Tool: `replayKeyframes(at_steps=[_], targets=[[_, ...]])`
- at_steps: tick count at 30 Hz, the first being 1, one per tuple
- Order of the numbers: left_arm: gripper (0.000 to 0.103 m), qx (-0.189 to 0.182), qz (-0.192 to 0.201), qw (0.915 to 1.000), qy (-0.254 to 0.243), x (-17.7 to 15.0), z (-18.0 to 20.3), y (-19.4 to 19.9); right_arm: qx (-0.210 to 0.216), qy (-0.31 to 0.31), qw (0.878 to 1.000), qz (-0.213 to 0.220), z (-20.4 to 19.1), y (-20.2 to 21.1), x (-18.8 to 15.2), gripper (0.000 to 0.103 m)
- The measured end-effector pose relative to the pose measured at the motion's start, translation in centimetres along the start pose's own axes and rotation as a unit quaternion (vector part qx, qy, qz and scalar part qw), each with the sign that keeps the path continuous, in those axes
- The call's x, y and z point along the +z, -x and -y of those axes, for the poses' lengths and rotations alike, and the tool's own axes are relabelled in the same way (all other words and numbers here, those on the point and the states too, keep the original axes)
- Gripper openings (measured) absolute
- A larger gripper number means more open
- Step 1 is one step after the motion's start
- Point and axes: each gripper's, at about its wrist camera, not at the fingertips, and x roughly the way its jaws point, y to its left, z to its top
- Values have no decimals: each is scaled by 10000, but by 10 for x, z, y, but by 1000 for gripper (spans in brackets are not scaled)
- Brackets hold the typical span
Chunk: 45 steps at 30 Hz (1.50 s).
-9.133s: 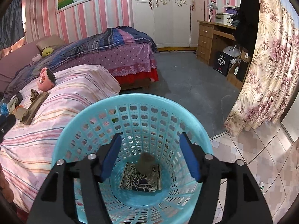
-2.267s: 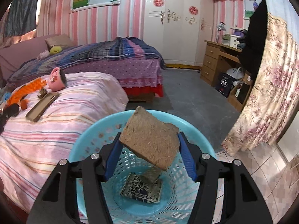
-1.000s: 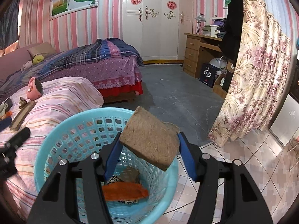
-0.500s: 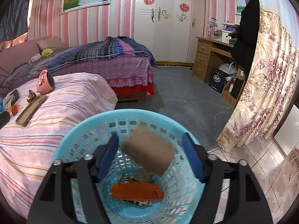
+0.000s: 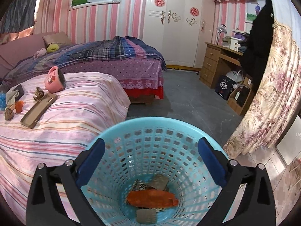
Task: Collect trash
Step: 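Move both open tools back over the bed, then reach the left tool to the orange peel and close on it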
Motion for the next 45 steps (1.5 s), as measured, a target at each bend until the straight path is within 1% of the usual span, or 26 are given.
replayKeyframes(at_steps=[6, 9, 14, 24, 27, 38, 42, 45], targets=[[98, 202, -191, 9995, 132, -3, -43, -9, 103, 268, 9996, 49, -33, 0, 6, 97], [98, 360, -214, 9991, 64, -7, -64, -11, 202, 399, 9990, 89, -53, 1, 9, 97], [98, 582, -295, 9978, -99, -20, -88, -13, 292, 542, 9981, 54, -77, 0, 11, 97], [98, 746, -705, 9941, 342, -42, -142, -29, 529, 688, 9962, 67, -122, 0, 14, 97], [98, 744, -883, 9919, 520, -48, -158, -35, 608, 732, 9955, 28, -135, -1, 13, 97], [98, 823, -1252, 9842, 946, -63, -195, -44, 868, 743, 9933, -179, -171, -10, 10, 97], [98, 641, -1399, 9805, 1219, -67, -206, -51, 984, 713, 9924, -207, -178, -11, 9, 97], [97, 650, -1461, 9784, 1309, -67, -209, -55, 1053, 656, 9920, -251, -181, -14, 8, 97]])
